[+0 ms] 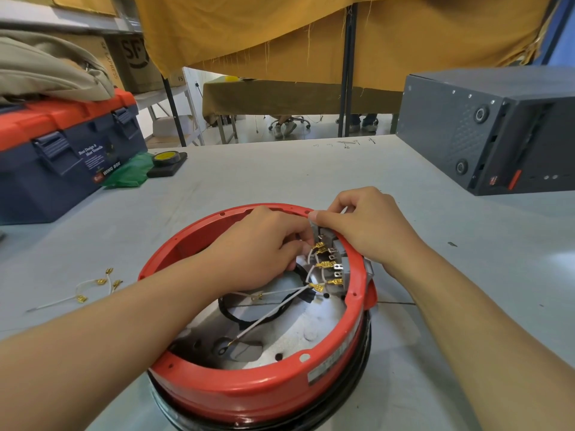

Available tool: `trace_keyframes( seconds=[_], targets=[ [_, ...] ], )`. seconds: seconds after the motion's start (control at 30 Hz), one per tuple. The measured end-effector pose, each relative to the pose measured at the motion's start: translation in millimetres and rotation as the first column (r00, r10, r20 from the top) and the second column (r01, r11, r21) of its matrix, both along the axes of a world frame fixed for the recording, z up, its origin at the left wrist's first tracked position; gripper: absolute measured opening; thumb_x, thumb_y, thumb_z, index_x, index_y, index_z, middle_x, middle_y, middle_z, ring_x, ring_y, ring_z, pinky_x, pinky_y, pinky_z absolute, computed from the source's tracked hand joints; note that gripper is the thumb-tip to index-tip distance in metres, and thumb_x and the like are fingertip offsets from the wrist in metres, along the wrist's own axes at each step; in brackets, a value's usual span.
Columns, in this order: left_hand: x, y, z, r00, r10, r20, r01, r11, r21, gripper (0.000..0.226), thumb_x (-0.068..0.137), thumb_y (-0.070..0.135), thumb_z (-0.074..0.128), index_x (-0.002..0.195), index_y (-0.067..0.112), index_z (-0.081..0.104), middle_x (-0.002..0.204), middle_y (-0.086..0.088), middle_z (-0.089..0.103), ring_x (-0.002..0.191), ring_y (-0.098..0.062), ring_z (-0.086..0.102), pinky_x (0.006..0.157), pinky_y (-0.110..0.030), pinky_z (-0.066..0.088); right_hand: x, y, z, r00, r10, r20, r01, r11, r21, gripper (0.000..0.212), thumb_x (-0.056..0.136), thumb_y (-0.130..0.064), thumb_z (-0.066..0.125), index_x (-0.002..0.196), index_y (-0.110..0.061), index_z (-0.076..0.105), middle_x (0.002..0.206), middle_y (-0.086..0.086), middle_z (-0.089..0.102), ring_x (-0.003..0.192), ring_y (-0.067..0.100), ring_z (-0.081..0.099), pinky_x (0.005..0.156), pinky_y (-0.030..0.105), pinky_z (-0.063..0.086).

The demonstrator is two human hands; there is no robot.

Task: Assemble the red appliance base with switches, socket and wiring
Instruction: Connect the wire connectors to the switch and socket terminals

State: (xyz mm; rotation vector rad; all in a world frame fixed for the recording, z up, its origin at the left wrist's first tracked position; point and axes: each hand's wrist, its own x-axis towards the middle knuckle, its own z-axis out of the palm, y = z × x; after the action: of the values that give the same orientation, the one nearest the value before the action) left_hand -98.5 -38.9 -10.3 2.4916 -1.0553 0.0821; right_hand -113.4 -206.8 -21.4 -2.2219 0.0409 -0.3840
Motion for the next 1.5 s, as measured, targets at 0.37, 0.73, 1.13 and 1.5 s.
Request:
trace_keyframes(
  seconds=[0.37,0.73,1.13,1.5],
  targets=[
    [-0.4,-3.0,-1.1,1.0,0.0,0.026,-0.001,0.999,0.032,0.014,0.091,0.015,0.051,0.087,0.022,0.062,0.058,0.007,0.062,0.061,-0.005,0.057,0.062,-0.034,0.05,0.3,-1.5,-0.9,1.0,0.01,-0.022,-0.01,1.0,0.01,0.03,0.079,-0.039,0.071,0.072,-0.009,0.068,0.063,-0.006,0.055,0.061,0.005,0.049,0.052,0.02,0.033],
    [-0.4,-3.5,-1.8,0.998,0.044,0.043,-0.045,0.999,0.005,0.01,0.088,0.02,0.057,0.086,0.025,0.066,0.059,0.014,0.057,0.06,-0.002,0.053,0.066,-0.038,0.051,1.6,-1.4,-1.9,1.0,0.015,-0.022,-0.015,1.0,0.0,0.031,0.08,-0.04,0.071,0.073,-0.01,0.068,0.065,-0.005,0.056,0.06,0.004,0.05,0.051,0.018,0.032],
    [-1.3,-3.8,8.9,0.997,0.057,-0.047,-0.058,0.998,-0.021,0.013,0.083,0.009,0.063,0.082,0.02,0.07,0.066,0.005,0.069,0.06,0.0,0.061,0.062,-0.014,0.047,-0.8,-12.4,10.3,0.964,0.181,-0.197,-0.191,0.981,-0.031,0.019,0.08,-0.038,0.07,0.086,-0.019,0.07,0.084,-0.002,0.07,0.072,0.007,0.062,0.058,0.018,0.045],
    [-3.6,-2.0,18.9,0.974,0.067,-0.217,-0.066,0.998,0.011,0.003,0.082,0.019,0.067,0.08,0.019,0.069,0.06,0.004,0.07,0.057,0.002,0.062,0.058,-0.007,0.041,5.1,-3.1,-4.1,0.993,0.095,-0.064,-0.067,0.934,0.35,0.017,0.07,-0.024,0.082,0.084,-0.018,0.074,0.075,0.006,0.074,0.061,0.012,0.068,0.054,0.02,0.049]
  ],
)
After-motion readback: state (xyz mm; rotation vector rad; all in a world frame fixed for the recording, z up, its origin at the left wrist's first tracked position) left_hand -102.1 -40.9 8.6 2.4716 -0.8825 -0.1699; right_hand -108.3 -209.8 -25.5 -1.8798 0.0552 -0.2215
